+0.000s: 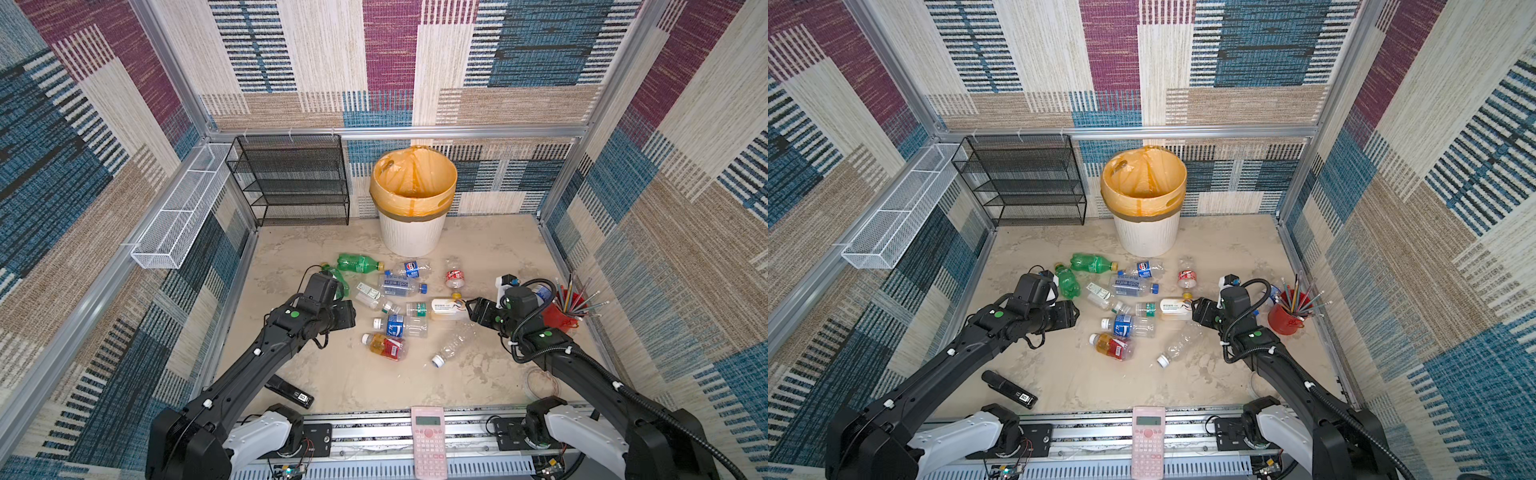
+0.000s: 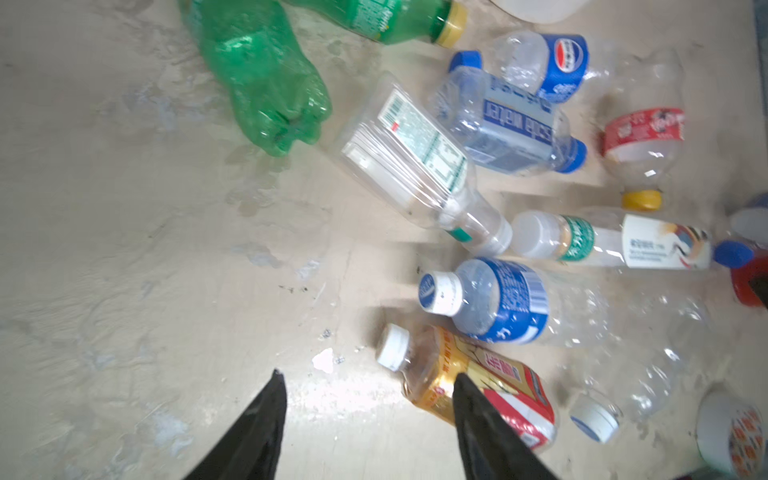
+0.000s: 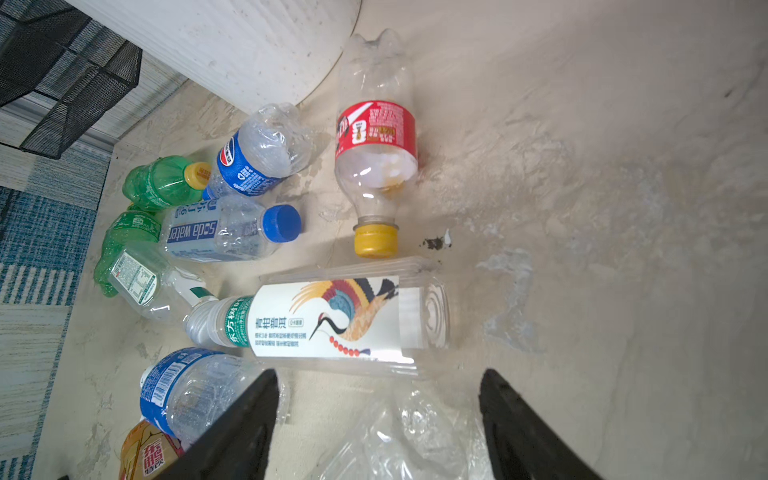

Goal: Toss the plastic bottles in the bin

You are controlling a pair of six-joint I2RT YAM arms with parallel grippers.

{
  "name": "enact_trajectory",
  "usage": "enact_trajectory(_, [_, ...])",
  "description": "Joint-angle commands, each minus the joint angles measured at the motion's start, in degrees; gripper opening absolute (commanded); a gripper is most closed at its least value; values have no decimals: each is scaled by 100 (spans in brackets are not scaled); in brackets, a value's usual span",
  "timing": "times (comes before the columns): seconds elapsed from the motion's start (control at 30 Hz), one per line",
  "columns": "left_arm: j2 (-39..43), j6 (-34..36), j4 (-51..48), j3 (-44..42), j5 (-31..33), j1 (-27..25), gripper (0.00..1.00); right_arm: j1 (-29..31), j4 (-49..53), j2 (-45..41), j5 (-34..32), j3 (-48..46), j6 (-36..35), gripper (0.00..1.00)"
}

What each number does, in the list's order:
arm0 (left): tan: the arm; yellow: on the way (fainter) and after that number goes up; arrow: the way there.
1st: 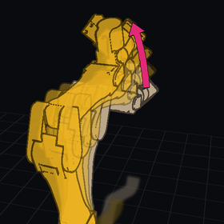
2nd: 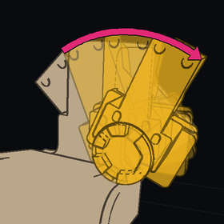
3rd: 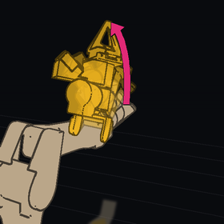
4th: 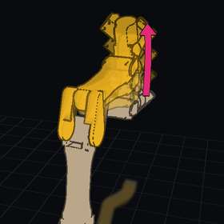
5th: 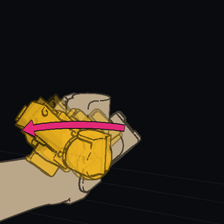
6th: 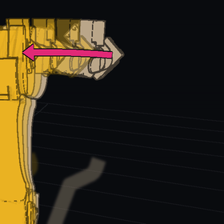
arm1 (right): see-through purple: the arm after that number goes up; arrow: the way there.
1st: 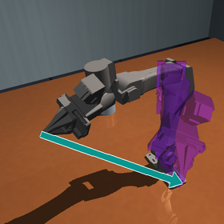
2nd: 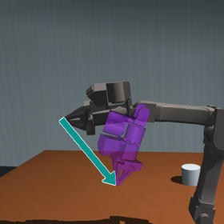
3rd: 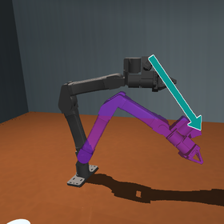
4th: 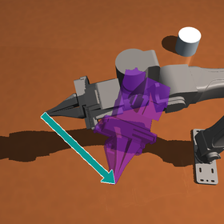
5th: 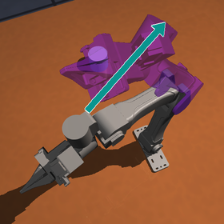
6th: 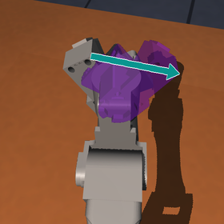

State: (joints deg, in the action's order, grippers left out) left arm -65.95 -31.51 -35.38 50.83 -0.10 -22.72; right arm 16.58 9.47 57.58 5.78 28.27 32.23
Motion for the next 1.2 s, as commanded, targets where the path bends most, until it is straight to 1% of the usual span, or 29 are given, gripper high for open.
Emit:
enact_trajectory(0.0, [-217, -460, -193, 208, 99, 429, 64, 3, 14, -102, -36, -58, 108, 79])
enact_trajectory(0.07, [-399, -642, -52, 308, -111, 766, 64, 3, -40, -175, -24, -112, 98, 79])
enact_trajectory(0.17, [-852, -794, 62, 580, -349, 1118, 64, 3, -62, -156, -59, -126, 27, 78])
enact_trajectory(0.27, [-1386, -928, 129, 917, -558, 1362, 66, 3, -66, -99, -59, -92, -45, 79])
enact_trajectory(0.4, [-2040, -1213, 461, 1197, -869, 1616, 69, 3, -110, -20, -58, -71, -102, 79])
enact_trajectory(0.53, [-2677, -1379, 465, 1604, -1002, 1713, 70, 3, -118, 19, -47, -50, -128, 80])
enact_trajectory(0.63, [-2993, -1461, 591, 1787, -1088, 1736, 70, 4, -143, 25, -51, -57, -171, 81])
enact_trajectory(0.83, [-3393, -1473, 527, 2005, -1054, 1736, 72, 4, -152, 77, -54, -85, -234, 83])
enact_trajectory(0.97, [-3506, -1482, 604, 2068, -1021, 1735, 72, 3, -192, 86, -34, -108, -255, 83])
enact_trajectory(1.17, [-3721, -1359, 487, 2338, -975, 1736, 76, 2, -228, 151, 0, -164, -280, 84])
